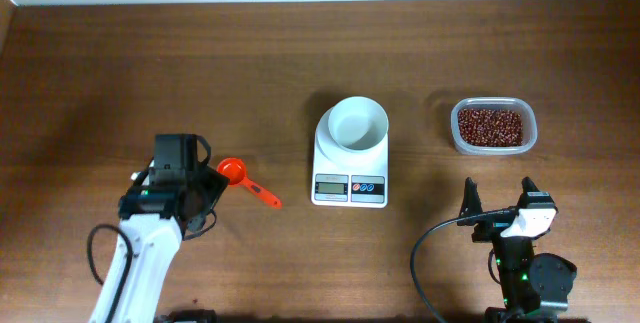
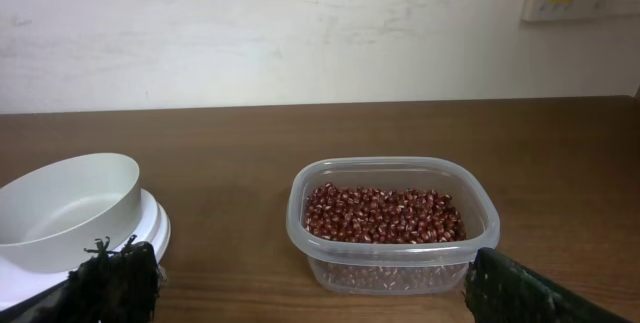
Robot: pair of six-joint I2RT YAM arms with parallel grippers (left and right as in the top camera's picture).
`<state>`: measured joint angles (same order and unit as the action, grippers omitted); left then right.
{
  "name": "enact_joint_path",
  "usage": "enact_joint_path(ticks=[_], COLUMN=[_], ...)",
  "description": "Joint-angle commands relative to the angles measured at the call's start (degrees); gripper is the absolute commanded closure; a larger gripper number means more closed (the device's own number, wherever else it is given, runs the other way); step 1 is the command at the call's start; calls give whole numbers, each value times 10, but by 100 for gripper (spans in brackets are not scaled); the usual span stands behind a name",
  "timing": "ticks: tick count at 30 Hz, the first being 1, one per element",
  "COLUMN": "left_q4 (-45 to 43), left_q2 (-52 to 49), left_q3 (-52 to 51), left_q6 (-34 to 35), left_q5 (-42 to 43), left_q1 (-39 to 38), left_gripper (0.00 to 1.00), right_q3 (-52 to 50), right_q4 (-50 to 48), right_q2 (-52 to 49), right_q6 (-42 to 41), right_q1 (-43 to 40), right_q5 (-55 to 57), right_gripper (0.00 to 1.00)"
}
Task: Scoop and weigh 50g on scale
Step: 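Move the left gripper down toward the orange scoop's cup, then close the left gripper on the orange scoop's cup rim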
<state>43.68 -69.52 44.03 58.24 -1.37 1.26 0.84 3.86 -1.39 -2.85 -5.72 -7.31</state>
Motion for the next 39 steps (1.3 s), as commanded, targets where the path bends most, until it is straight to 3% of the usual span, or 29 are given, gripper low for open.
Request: enact_joint_path(ticks=[1, 8, 15, 28, 39], left_q4=[-28, -101, -148, -162, -178], left_q2=[-66, -166, -171, -187, -187], left_q3=[-5, -5, -5, -6, -9], left_q6=[9, -13, -29, -61, -67], left_q5=[21, 21, 19, 16, -1], left_q1=[-1, -1, -1, -1, -30], left_gripper=[49, 49, 48, 65, 67], right_q3=[-5, -5, -5, -5, -5], right_q4=[1, 1, 1, 1, 1], right_q2=[2, 2, 2, 2, 2], right_q6=[-4, -4, -4, -4, -4], right_q1=[5, 5, 5, 5, 5], right_q5=[3, 3, 3, 3, 3], right_gripper=[1, 1, 1, 1, 1])
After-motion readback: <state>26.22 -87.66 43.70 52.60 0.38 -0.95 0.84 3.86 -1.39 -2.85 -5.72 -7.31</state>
